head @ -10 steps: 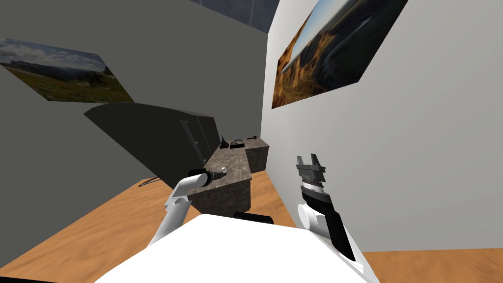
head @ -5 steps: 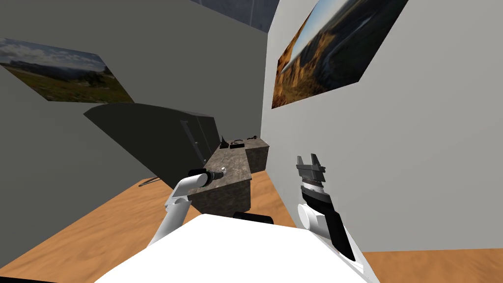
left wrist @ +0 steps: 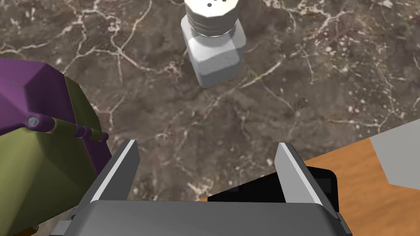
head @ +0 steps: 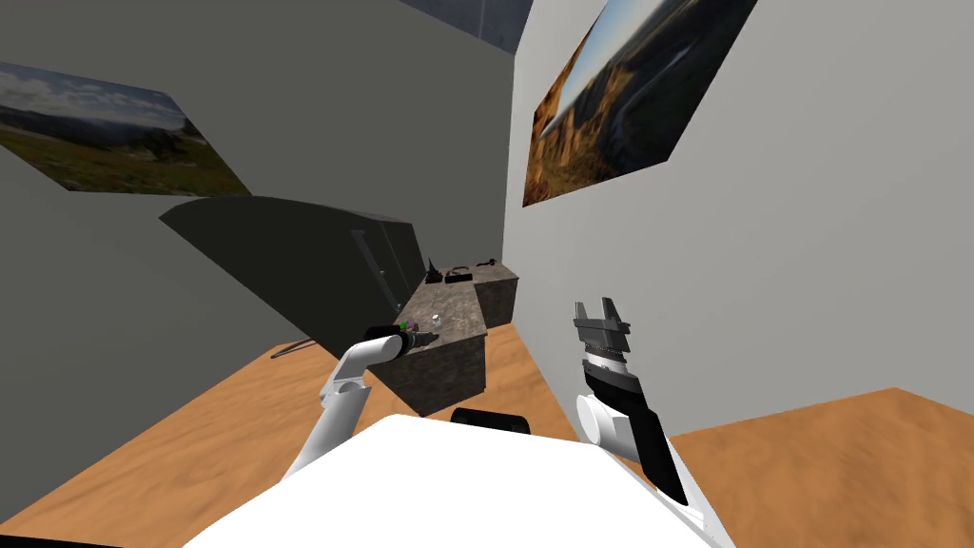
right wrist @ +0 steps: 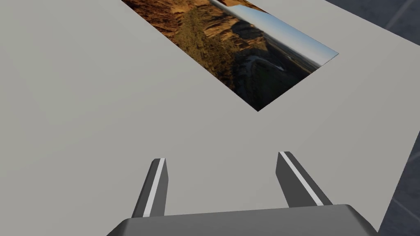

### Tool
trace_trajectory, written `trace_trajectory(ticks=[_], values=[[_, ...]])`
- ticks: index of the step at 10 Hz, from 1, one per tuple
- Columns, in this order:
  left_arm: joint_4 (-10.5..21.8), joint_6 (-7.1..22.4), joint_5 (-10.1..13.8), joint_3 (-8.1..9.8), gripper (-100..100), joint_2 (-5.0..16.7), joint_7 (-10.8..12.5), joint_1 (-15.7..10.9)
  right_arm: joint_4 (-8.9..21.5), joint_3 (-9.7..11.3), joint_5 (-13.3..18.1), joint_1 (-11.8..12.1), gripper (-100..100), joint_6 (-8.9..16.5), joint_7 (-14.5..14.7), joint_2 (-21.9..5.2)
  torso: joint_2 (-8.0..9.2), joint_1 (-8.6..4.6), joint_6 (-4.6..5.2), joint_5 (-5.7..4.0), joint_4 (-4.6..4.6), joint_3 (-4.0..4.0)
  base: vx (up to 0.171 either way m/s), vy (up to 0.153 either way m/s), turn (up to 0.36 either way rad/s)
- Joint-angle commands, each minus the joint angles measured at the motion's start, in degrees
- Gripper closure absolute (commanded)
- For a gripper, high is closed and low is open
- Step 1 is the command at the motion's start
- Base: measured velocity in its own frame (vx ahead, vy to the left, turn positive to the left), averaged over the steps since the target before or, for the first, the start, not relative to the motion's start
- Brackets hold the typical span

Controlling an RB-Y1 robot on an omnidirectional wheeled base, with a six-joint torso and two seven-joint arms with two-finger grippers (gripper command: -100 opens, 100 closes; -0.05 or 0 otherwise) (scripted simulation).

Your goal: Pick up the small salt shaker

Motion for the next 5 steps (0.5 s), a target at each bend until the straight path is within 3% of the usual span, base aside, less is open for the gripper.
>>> trace_trajectory(ticks=[1, 3, 5], values=[[-0.2, 0.8, -0.1, -0.16, -100, 0.4, 1.9, -0.2, 0.0, 0.0, 0.0, 0.0, 0, 0.0, 0.0, 0.0, 0.0, 0.0, 0.0, 0.0, 0.0, 0.0, -0.256, 0.023, -0.084], [-0.7, 1.8, -0.6, -0.04, -100, 1.1, 4.0, -0.4, 0.0, 0.0, 0.0, 0.0, 0, 0.0, 0.0, 0.0, -0.12, 0.0, -0.01, 0.0, -0.01, -0.05, -0.163, 0.007, -0.06], [-1.8, 2.9, -1.9, 0.74, -100, 1.8, 5.8, -0.7, 0.0, 0.0, 0.0, 0.0, 0, 0.0, 0.0, 0.0, -0.65, -0.05, -0.01, -0.01, -0.12, -0.35, -0.008, -0.012, -0.059]])
